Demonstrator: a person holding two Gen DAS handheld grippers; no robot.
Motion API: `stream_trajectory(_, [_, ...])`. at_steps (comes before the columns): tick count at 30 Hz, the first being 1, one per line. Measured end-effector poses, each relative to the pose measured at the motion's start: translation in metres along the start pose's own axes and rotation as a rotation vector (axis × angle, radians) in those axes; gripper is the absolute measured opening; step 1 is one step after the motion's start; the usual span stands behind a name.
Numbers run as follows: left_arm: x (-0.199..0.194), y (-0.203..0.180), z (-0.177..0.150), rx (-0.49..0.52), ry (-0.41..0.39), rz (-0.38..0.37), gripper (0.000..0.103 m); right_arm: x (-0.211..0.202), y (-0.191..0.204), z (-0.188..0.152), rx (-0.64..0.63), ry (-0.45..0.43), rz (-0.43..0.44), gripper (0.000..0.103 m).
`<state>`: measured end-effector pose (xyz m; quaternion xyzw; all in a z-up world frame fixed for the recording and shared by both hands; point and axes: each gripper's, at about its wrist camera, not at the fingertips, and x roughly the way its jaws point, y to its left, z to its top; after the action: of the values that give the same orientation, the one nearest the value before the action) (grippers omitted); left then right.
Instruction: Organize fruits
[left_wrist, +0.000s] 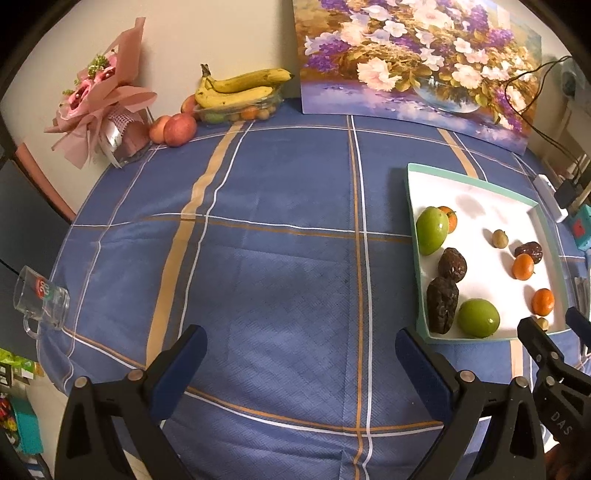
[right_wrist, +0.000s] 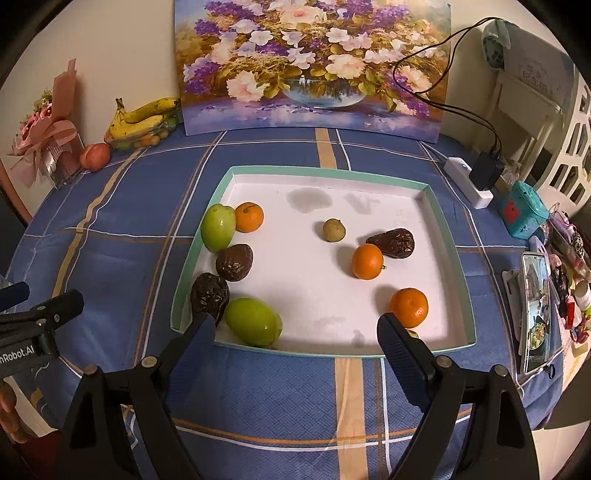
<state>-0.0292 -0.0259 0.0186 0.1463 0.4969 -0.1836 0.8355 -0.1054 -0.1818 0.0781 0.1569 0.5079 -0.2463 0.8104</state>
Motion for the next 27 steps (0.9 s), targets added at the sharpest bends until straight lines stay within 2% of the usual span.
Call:
stream_trajectory(12, [0.0048,-0.0036,-0.0010,0.003,0.027,0.050,0.103,-0.0004,0.0005,0.0006,0.006,0.000,0.000,0.090])
stream_trajectory(27, [0.0074,-0.0054,-0.0016,0.011,0.042,0.043,0.103,0.0000,-0.0008,0.0005,0.003,0.002,0.001,0.090])
